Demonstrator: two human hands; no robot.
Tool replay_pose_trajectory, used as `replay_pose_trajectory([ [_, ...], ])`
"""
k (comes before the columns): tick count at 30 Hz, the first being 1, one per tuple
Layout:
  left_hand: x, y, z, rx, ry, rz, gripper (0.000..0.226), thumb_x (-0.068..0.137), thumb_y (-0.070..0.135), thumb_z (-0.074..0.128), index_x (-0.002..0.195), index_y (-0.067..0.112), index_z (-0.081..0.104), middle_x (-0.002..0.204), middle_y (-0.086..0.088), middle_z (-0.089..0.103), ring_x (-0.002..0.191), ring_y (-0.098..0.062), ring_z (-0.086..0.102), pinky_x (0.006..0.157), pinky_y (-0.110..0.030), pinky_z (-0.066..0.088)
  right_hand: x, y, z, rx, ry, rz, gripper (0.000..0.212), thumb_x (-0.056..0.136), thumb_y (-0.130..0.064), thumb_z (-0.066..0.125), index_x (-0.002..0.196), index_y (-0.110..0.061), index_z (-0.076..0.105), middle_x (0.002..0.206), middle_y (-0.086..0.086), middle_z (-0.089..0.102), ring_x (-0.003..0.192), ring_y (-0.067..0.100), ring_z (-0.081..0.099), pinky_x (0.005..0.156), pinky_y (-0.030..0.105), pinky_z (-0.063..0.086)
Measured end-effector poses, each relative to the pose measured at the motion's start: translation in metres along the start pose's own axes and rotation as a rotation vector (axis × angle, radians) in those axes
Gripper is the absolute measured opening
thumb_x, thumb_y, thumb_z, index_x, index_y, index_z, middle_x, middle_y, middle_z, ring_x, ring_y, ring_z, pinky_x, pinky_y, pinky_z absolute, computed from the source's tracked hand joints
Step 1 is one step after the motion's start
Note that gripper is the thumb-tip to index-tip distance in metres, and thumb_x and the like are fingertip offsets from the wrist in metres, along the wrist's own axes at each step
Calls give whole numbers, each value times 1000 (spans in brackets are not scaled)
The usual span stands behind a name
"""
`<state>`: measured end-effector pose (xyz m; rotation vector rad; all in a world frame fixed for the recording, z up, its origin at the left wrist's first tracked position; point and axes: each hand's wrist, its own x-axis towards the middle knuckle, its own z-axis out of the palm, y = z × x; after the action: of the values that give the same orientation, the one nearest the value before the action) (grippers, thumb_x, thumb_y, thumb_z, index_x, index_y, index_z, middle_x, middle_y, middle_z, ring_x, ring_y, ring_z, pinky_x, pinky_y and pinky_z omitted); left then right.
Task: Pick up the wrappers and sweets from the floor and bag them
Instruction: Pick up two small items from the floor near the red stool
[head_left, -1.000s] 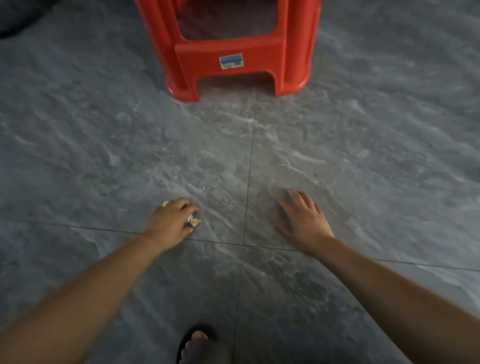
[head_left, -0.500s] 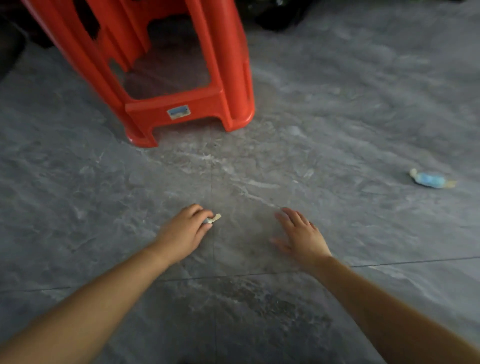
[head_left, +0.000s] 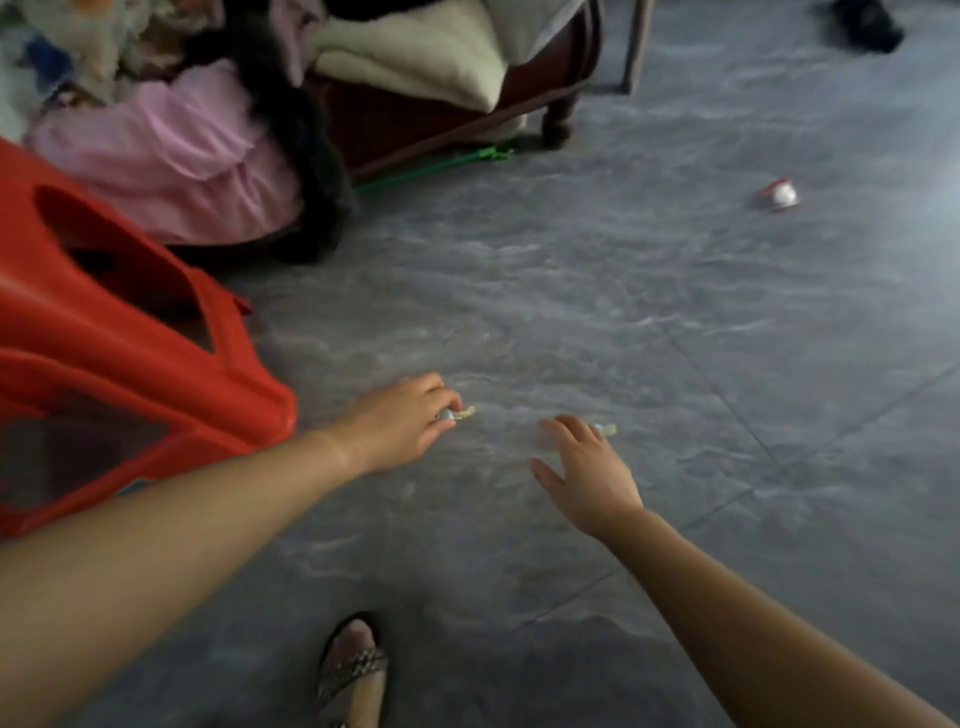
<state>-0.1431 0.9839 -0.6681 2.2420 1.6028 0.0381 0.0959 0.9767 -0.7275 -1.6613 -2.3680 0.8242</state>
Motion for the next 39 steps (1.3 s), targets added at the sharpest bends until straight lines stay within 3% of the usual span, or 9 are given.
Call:
replay_pose_trajectory([
  [4, 66, 7, 62, -29, -35, 101, 20, 92, 22, 51, 109, 15, 59, 110, -10, 57, 100, -32, 56, 85, -41, 45, 30, 57, 23, -12, -16, 149, 48, 90, -35, 51, 134, -19, 39, 138, 4, 41, 127, 26, 36, 97, 40, 40],
  [11, 104, -33, 186, -178, -28, -34, 18, 89, 23, 55, 105, 15, 60, 107, -7, 58, 99, -28, 57, 82, -38, 46, 79, 129, 86, -32, -19, 242, 52, 87, -29, 54, 136, -23, 37, 144, 2, 36, 132, 24, 30, 104, 40, 33],
  [15, 113, -40, 211, -191, -21, -98, 17, 87, 20, 59, 102, 15, 61, 104, -8, 60, 97, -29, 58, 81, -38, 46, 68, 137, 106, -62, 28, 266, 45, 84, -27, 58, 127, -25, 48, 128, 3, 49, 120, 26, 44, 102, 39, 30],
  [18, 113, -42, 220, -198, -39, -79, 16, 84, 21, 59, 98, 16, 62, 97, -8, 60, 90, -33, 59, 76, -40, 50, 37, 133, 115, -75, 76, 427, 36, 85, -32, 55, 121, -28, 51, 120, -1, 52, 113, 23, 47, 99, 41, 29],
  [21, 109, -40, 222, -209, -32, -32, 21, 81, 22, 63, 101, 17, 62, 98, -5, 60, 91, -28, 59, 78, -36, 48, 19, 132, 118, -33, 96, 517, 42, 86, -39, 54, 126, -28, 45, 126, -2, 47, 114, 21, 44, 94, 36, 34],
  [25, 106, -45, 224, -186, -21, -6, 32, 74, 18, 73, 104, 20, 62, 100, -4, 58, 92, -25, 57, 77, -33, 47, 27, 123, 122, 57, 148, 486, 55, 87, -37, 56, 136, -23, 37, 130, 2, 45, 116, 23, 43, 93, 35, 41],
  [32, 92, -41, 213, -260, -111, -71, 26, 82, 21, 65, 108, 22, 61, 105, 1, 58, 96, -20, 58, 79, -27, 42, 19, 115, 139, 105, 78, 512, 47, 92, -27, 47, 137, -21, 34, 126, 3, 43, 117, 22, 40, 82, 33, 46],
  [35, 75, -34, 184, -233, -147, -100, 27, 83, 22, 64, 110, 22, 61, 107, 1, 59, 98, -20, 59, 79, -29, 44, 7, 99, 126, 209, 83, 561, 45, 93, -24, 47, 136, -18, 35, 125, 6, 44, 114, 23, 44, 84, 34, 45],
  [39, 54, -11, 90, -180, -191, -108, 27, 85, 25, 61, 112, 22, 59, 112, 1, 57, 100, -22, 59, 81, -33, 47, -8, 32, 61, 321, 206, 536, 44, 94, -17, 44, 137, -14, 37, 121, 9, 46, 109, 25, 45, 89, 36, 44],
])
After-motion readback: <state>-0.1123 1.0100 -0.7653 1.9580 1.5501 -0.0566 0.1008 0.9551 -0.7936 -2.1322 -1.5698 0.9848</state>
